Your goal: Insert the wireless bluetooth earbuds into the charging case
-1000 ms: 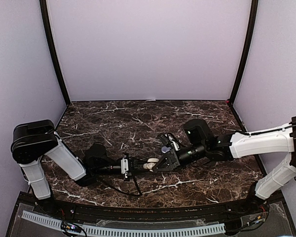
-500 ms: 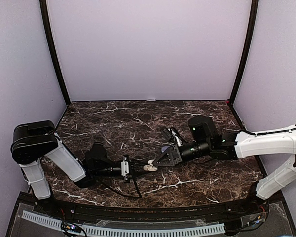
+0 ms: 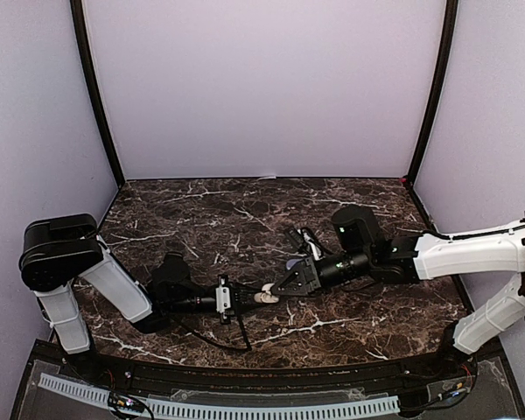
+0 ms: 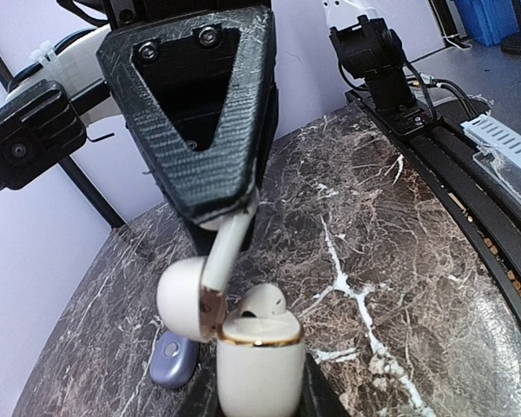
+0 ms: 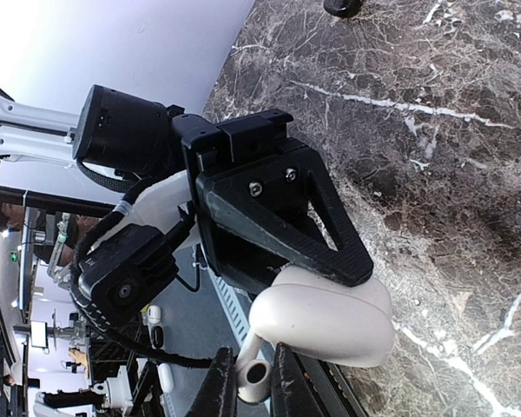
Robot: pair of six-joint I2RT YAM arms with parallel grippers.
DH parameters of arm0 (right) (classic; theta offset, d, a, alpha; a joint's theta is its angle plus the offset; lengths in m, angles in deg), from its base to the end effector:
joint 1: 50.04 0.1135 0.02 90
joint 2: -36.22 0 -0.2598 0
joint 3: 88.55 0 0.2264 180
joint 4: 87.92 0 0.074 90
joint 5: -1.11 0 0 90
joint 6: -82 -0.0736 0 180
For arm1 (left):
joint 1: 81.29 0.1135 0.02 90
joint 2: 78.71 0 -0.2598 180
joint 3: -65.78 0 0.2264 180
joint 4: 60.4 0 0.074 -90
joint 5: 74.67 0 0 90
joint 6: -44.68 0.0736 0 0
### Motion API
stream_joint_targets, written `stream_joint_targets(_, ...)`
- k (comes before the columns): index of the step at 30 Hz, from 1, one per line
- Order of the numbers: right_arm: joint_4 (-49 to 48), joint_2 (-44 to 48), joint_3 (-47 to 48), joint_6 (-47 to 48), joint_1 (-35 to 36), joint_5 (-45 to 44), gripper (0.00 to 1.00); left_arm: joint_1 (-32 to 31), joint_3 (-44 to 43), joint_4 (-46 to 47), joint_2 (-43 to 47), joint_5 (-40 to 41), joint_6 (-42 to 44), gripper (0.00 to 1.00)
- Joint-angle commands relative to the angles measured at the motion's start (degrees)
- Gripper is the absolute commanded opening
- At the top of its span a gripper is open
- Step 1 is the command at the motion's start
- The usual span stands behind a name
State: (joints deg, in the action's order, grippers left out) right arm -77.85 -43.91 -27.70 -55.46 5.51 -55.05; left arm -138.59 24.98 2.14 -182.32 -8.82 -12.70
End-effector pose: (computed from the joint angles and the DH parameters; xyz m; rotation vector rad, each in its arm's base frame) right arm 0.1398 0.2763 0.2285 -0.6041 2.3988 1.5761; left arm 0.1506 -0.2904 0.1640 1.3540 0.8800 -0.6661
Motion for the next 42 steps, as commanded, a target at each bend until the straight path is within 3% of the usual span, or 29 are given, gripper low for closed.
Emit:
stream_joint_targets(1, -0.39, -1.53, 1.9, 0.65, -0.34, -0.48, 0.0, -0.53, -0.34, 0.86, 0.92, 0.16, 0.58, 0.0)
stream_joint_targets(28, 3.9, -0.36, 1.99, 4.22, 0.86, -6.66, 0.0, -0.53, -0.13, 3.04, 0.41, 1.55, -2.25, 0.0)
stream_joint_targets(42, 3.13, 5.03, 1.1, 13.58, 2.85, -9.03, 0.0, -0.53, -0.6, 3.06, 0.43, 3.27, -5.56, 0.0)
